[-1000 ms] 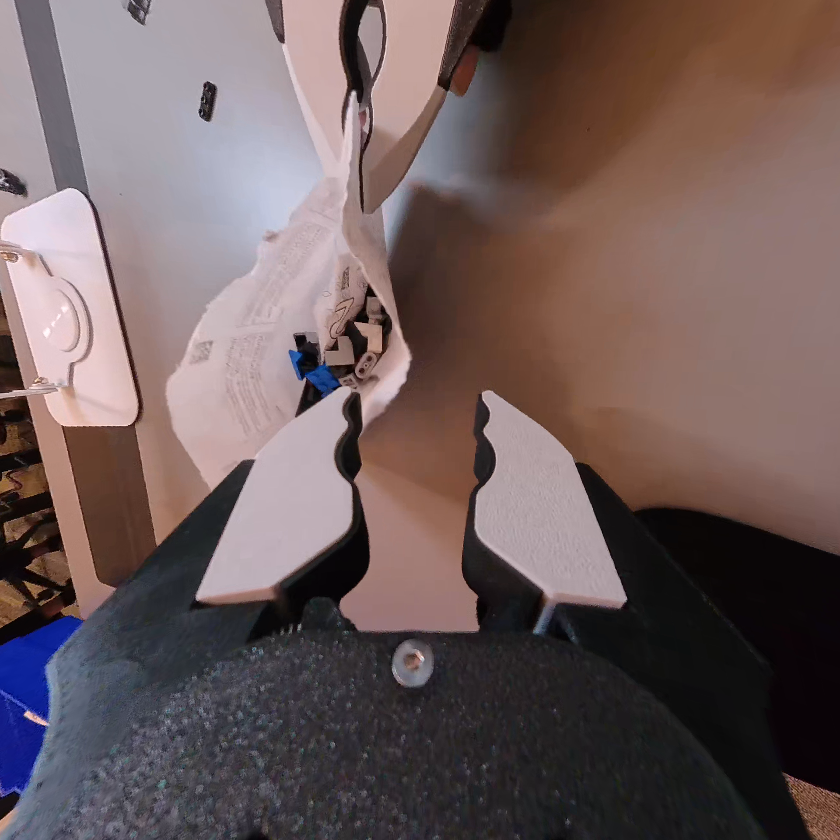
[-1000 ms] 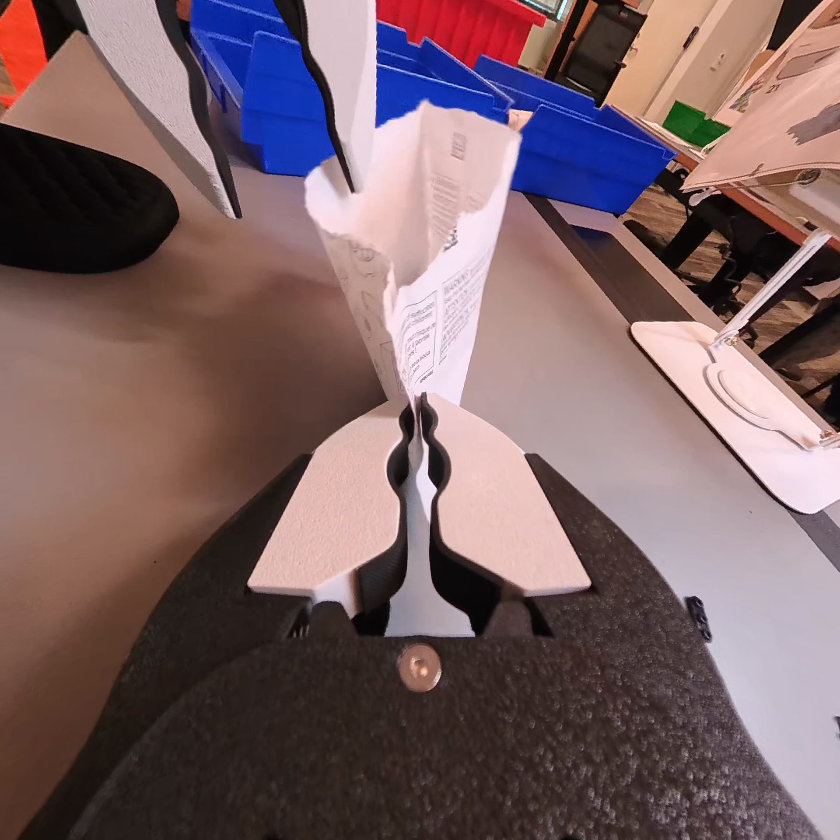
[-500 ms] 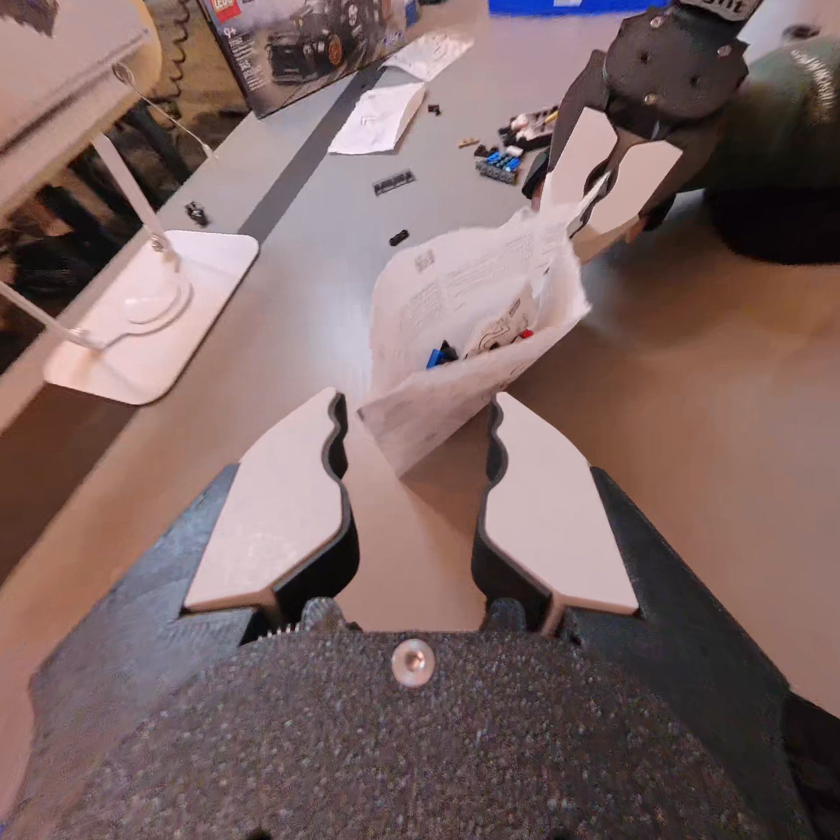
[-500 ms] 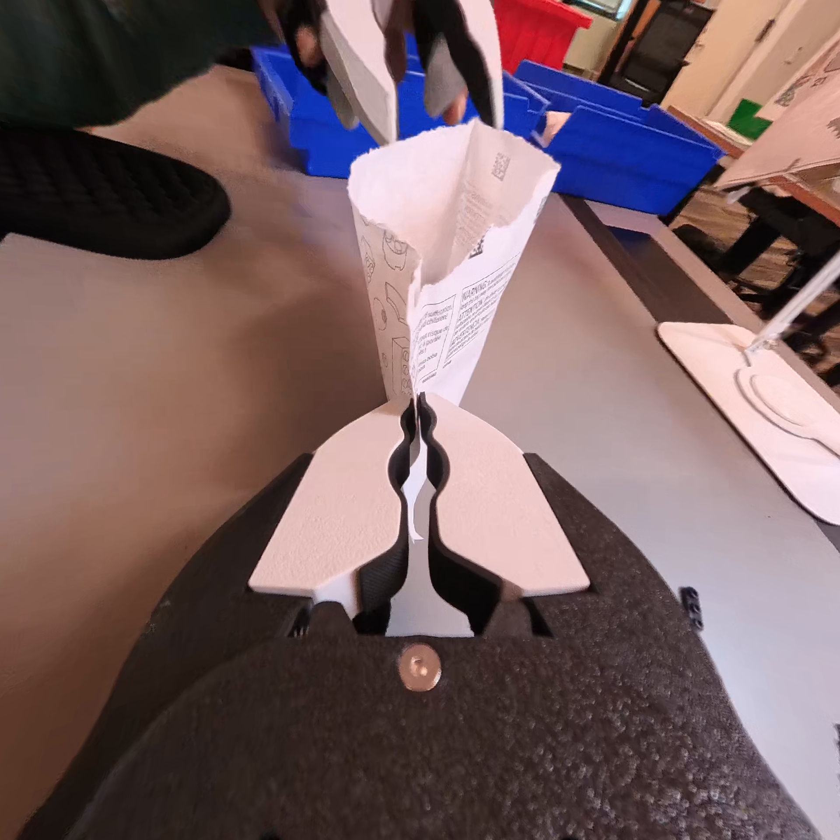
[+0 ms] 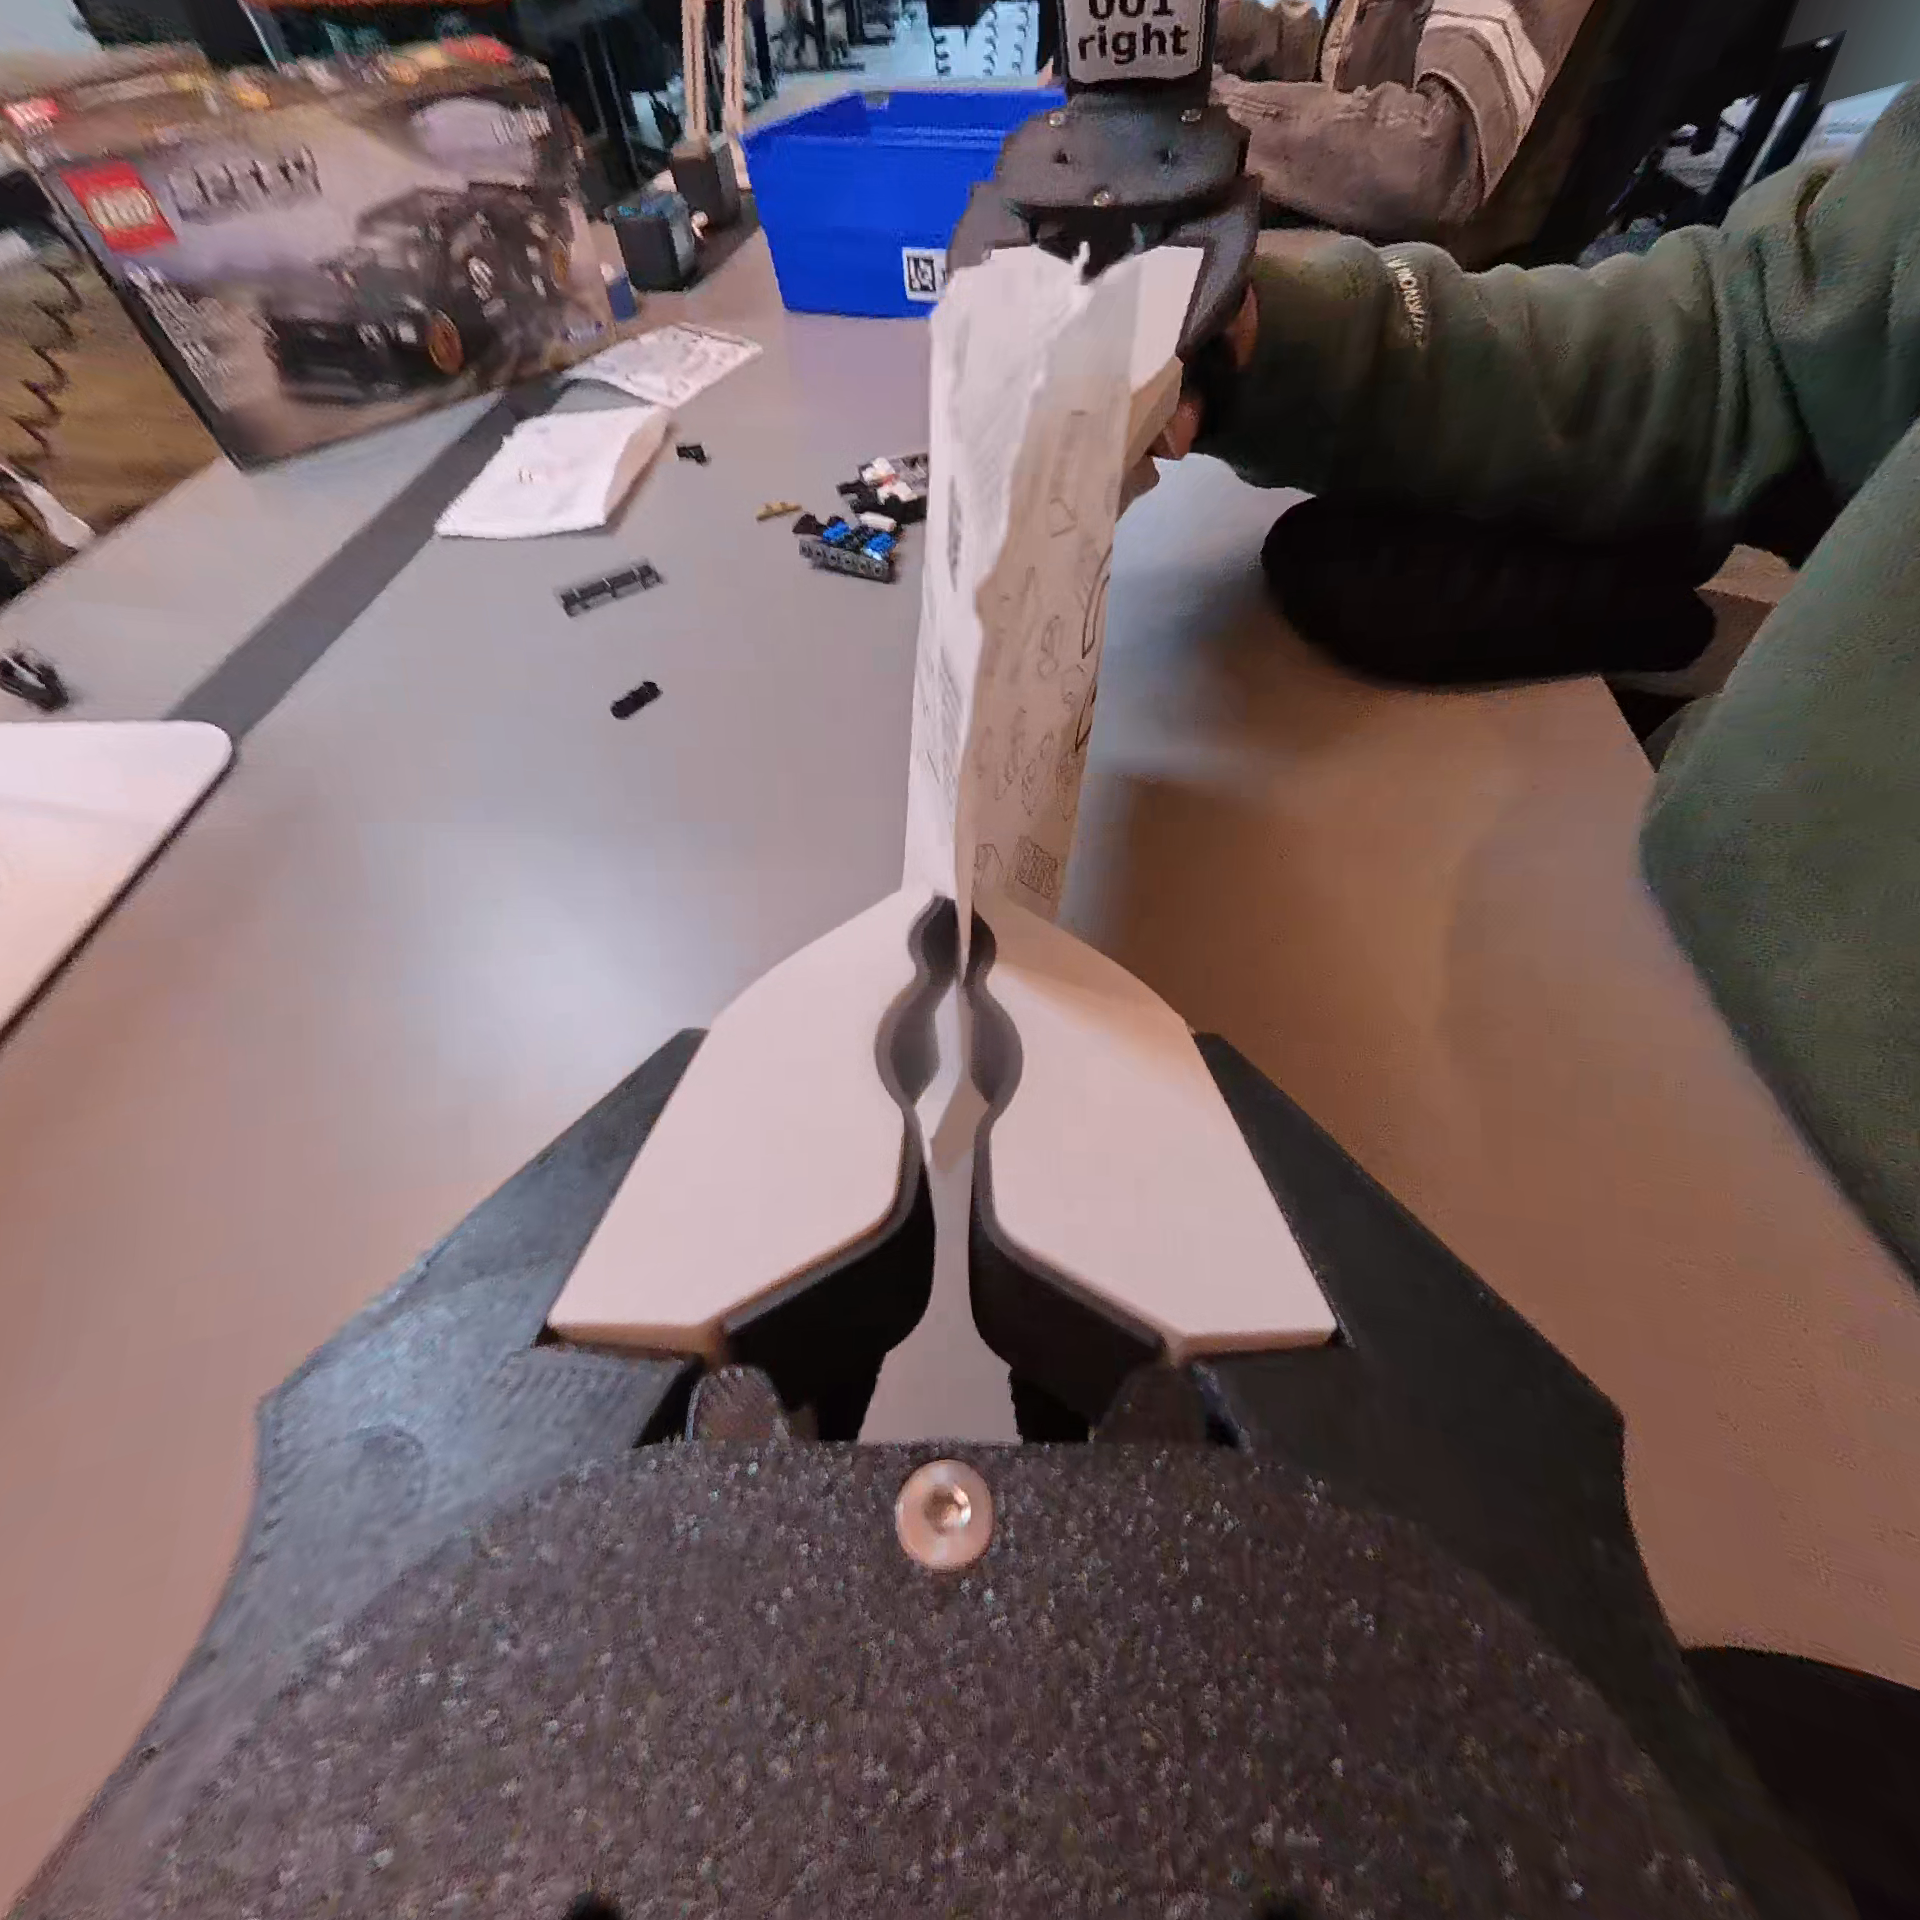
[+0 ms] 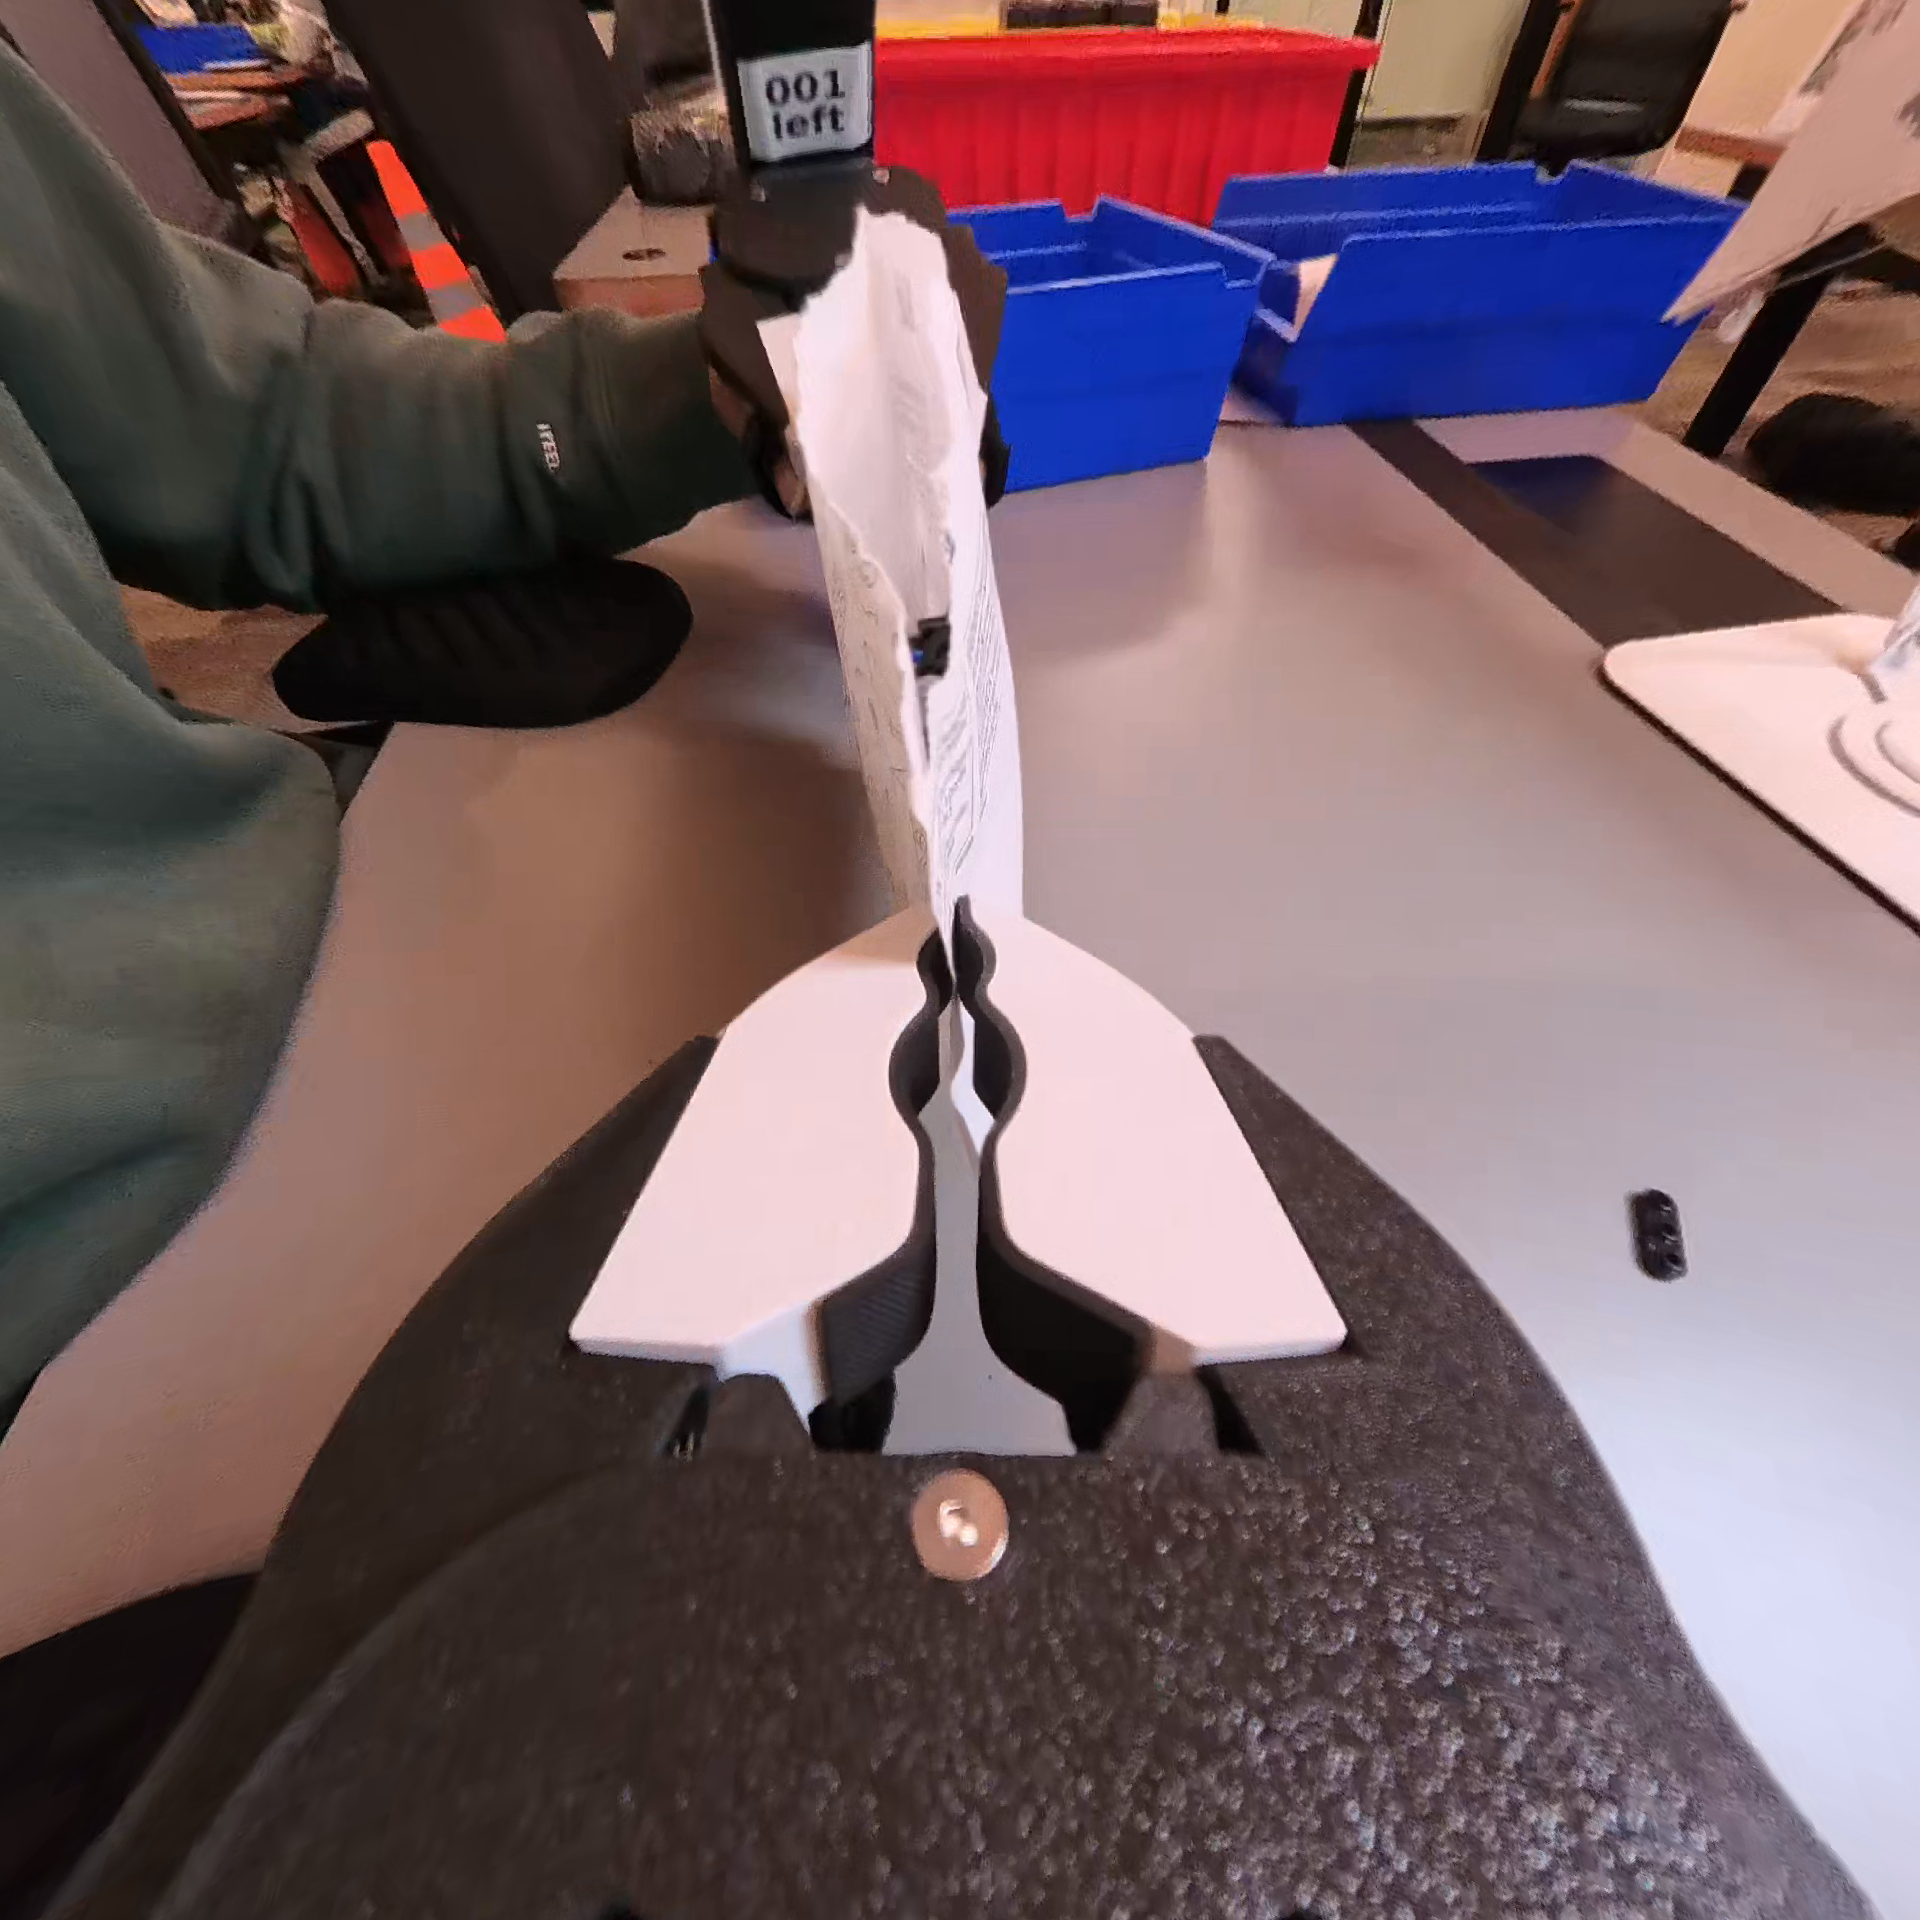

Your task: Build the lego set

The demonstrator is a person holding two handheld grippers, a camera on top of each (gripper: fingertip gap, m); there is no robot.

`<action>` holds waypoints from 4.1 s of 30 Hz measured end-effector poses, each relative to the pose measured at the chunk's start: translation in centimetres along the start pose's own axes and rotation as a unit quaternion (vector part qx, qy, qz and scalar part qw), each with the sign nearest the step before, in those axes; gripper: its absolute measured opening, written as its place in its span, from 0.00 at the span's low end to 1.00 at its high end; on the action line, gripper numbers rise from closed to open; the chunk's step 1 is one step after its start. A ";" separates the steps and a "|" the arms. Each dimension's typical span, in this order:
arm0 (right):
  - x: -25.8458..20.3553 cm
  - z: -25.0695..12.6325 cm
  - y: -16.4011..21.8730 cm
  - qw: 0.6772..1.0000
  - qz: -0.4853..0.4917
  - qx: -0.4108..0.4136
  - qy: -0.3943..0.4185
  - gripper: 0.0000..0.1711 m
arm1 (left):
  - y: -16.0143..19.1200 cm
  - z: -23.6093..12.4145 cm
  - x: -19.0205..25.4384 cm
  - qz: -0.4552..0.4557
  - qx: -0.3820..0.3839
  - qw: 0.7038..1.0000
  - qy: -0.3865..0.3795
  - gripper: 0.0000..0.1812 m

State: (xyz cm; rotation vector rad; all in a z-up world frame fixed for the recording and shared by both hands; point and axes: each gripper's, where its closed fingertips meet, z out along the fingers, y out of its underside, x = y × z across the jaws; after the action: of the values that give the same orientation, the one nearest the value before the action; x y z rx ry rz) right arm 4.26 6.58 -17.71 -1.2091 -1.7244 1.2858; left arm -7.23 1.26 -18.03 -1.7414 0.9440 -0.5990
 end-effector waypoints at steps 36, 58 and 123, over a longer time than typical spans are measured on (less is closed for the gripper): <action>-1.0 3.4 0.8 0.999 -0.042 -0.029 0.004 0.19 | 0.9 2.9 1.9 0.004 -0.003 1.000 -0.001 0.19; -1.1 6.9 1.4 0.998 -0.032 -0.045 -0.019 0.01 | 1.4 5.5 2.0 0.066 -0.023 0.998 0.000 0.00; -5.7 3.6 6.3 0.969 -0.184 -0.161 0.027 0.11 | 7.0 3.0 8.4 0.008 -0.166 0.985 0.038 0.00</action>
State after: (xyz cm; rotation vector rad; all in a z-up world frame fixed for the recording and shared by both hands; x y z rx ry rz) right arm 4.88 0.61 -24.67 -1.0166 -2.0538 0.7688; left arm -2.39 -5.18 -25.96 -2.0131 1.1615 -0.5212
